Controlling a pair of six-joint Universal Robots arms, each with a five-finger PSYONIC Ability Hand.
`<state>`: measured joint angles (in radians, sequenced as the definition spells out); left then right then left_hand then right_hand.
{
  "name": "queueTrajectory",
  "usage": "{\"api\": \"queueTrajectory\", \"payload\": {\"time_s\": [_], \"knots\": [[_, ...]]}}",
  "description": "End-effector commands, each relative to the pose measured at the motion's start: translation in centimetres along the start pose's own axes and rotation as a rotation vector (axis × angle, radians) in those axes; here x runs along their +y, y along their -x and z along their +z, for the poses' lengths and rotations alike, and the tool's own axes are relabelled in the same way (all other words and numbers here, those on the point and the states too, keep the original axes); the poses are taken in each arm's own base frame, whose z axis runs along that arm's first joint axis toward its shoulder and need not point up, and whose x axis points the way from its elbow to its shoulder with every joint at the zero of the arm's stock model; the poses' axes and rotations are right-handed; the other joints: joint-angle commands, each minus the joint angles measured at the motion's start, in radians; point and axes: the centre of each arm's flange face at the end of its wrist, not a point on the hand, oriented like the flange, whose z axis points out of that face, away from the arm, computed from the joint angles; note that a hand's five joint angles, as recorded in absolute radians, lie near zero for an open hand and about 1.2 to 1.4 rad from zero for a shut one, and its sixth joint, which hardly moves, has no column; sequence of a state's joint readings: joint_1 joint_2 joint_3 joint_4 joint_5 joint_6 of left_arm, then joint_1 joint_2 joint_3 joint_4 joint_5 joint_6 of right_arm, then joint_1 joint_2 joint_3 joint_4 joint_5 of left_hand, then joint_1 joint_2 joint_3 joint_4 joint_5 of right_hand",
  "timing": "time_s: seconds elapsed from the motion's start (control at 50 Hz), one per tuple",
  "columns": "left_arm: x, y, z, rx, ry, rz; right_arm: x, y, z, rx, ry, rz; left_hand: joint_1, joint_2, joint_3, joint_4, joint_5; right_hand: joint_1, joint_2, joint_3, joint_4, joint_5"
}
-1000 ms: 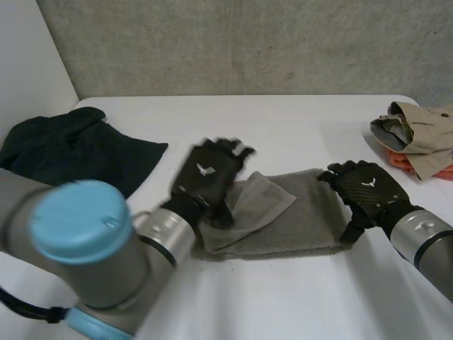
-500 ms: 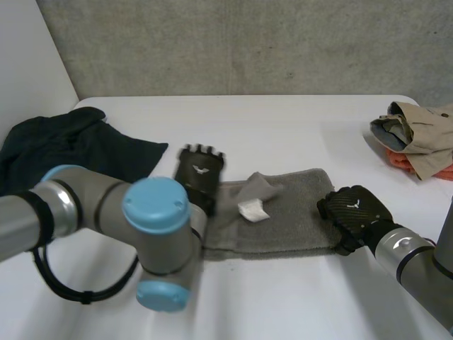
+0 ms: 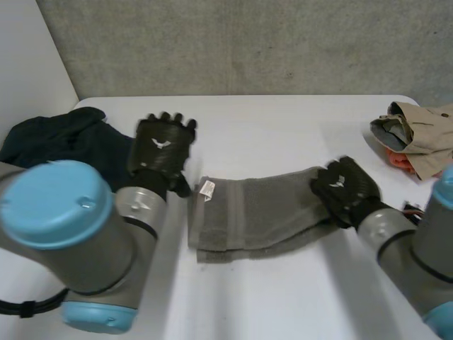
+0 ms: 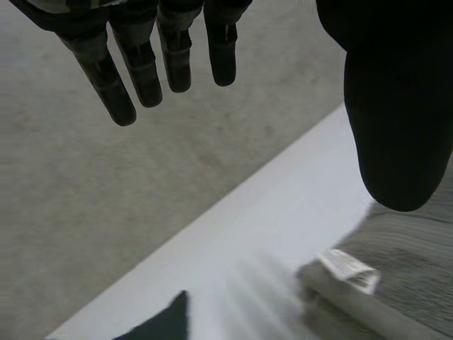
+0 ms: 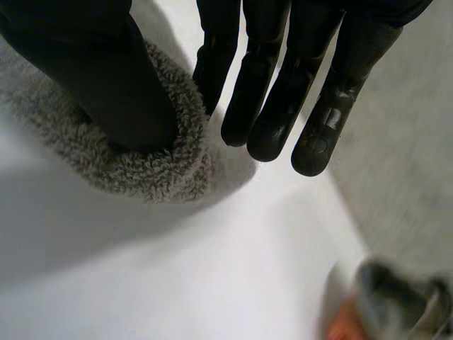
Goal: Fold the laundry.
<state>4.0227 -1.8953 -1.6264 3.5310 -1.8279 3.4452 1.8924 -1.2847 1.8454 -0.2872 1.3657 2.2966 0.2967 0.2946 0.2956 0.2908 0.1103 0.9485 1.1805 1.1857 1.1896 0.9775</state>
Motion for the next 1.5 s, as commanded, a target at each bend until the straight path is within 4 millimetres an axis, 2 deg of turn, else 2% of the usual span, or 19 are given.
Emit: {"api": "queueTrajectory", "payload": {"time_s": [0.02,0.06,0.12,0.16,0.18,0.2,0.3,0.34,0.42,0.48,0.58,0.68,0.8,0.94,1.1,1.2,1.36,1.42,1.5], "knots": [[-0.4,4.5,-0.3,-0.118,0.003,-0.007,-8.7,5.5,-1.4,-0.086,-0.347,-0.270,-0.022,-0.019,-0.020,-0.016,-0.010,0.448,0.216,0.211,0.207,0.244],[-0.2,5.4,-0.3,-0.141,0.011,-0.018,-10.3,9.0,-2.1,-0.180,-0.468,-0.315,-0.022,-0.019,-0.020,-0.016,-0.010,0.448,0.216,0.211,0.207,0.244],[0.2,5.8,-0.4,-0.151,0.020,-0.042,-10.7,13.0,-2.9,-0.311,-0.556,-0.336,-0.022,-0.019,-0.020,-0.016,-0.010,0.448,0.216,0.211,0.207,0.244],[0.4,5.7,-0.4,-0.146,0.024,-0.073,-10.5,14.3,-2.9,-0.349,-0.569,-0.336,-0.025,-0.022,-0.023,-0.019,-0.013,0.356,0.124,0.119,0.115,0.152],[0.4,5.6,-0.5,-0.143,0.024,-0.082,-10.6,14.4,-2.7,-0.349,-0.569,-0.329,-0.030,-0.028,-0.029,-0.024,-0.018,0.151,-0.081,-0.086,-0.090,-0.052],[0.4,5.6,-0.4,-0.134,0.021,-0.100,-10.6,14.3,-2.0,-0.334,-0.552,-0.313,-0.030,-0.028,-0.029,-0.024,-0.018,-0.182,-0.414,-0.419,-0.423,-0.385],[0.0,5.2,0.0,-0.098,0.000,-0.126,-11.3,12.2,-1.2,-0.254,-0.472,-0.127,-0.027,-0.025,-0.026,-0.022,-0.016,-0.774,-1.006,-1.011,-1.015,-0.977],[-0.3,5.0,0.1,-0.079,-0.013,-0.126,-11.2,10.9,-0.7,-0.229,-0.437,-0.016,-0.025,-0.022,-0.023,-0.019,-0.013,-0.774,-1.006,-1.011,-1.015,-0.977],[-1.5,3.0,0.5,0.004,-0.060,-0.136,-11.5,5.0,-0.5,-0.124,-0.383,0.388,-0.016,-0.014,-0.015,-0.010,-0.004,-0.774,-1.006,-1.011,-1.015,-0.977],[-2.1,1.1,0.2,0.067,-0.080,-0.143,-11.8,2.9,-1.3,-0.126,-0.365,0.578,-0.004,-0.002,-0.003,0.002,0.008,-0.774,-1.006,-1.011,-1.015,-0.977],[-1.4,-2.0,-0.2,0.153,-0.039,-0.145,-10.1,1.5,-0.6,-0.136,-0.229,0.648,0.105,0.107,0.106,0.110,0.116,-0.774,-1.006,-1.011,-1.015,-0.977],[1.1,-4.2,-0.7,0.210,0.073,-0.160,-8.4,2.7,1.7,-0.197,-0.052,0.649,0.113,0.116,0.115,0.119,0.125,-0.774,-1.006,-1.011,-1.015,-0.977],[4.1,-4.9,-0.8,0.171,0.206,-0.127,-7.1,3.9,3.6,-0.251,0.052,0.662,0.108,0.110,0.109,0.114,0.120,-0.774,-1.006,-1.011,-1.015,-0.977],[6.5,-4.7,-0.6,0.124,0.299,-0.063,-6.3,5.4,4.9,-0.283,0.087,0.655,0.090,0.092,0.091,0.096,0.102,-0.774,-1.006,-1.011,-1.015,-0.977],[9.0,-2.7,1.4,0.089,0.345,0.103,-5.8,6.2,5.6,-0.292,0.096,0.636,0.096,0.098,0.097,0.102,0.108,-0.774,-1.006,-1.011,-1.015,-0.977],[9.5,-2.5,1.7,0.098,0.352,0.157,-4.9,6.9,6.2,-0.296,0.111,0.566,0.093,0.095,0.094,0.099,0.105,-0.774,-1.006,-1.011,-1.015,-0.977],[8.0,-3.5,1.6,0.199,0.292,0.115,-6.3,5.3,6.3,-0.243,0.061,0.491,0.090,0.092,0.091,0.096,0.102,-0.774,-1.006,-1.011,-1.015,-0.977],[4.6,-2.5,1.4,0.190,0.210,0.065,-8.2,3.2,4.9,-0.208,0.001,0.490,0.090,0.092,0.091,0.096,0.102,-0.774,-1.006,-1.011,-1.015,-0.977],[0.4,-1.3,1.0,0.185,0.100,-0.021,-9.1,2.3,3.0,-0.192,-0.036,0.492,0.087,0.089,0.088,0.093,0.099,-0.774,-1.006,-1.011,-1.015,-0.977]]}}
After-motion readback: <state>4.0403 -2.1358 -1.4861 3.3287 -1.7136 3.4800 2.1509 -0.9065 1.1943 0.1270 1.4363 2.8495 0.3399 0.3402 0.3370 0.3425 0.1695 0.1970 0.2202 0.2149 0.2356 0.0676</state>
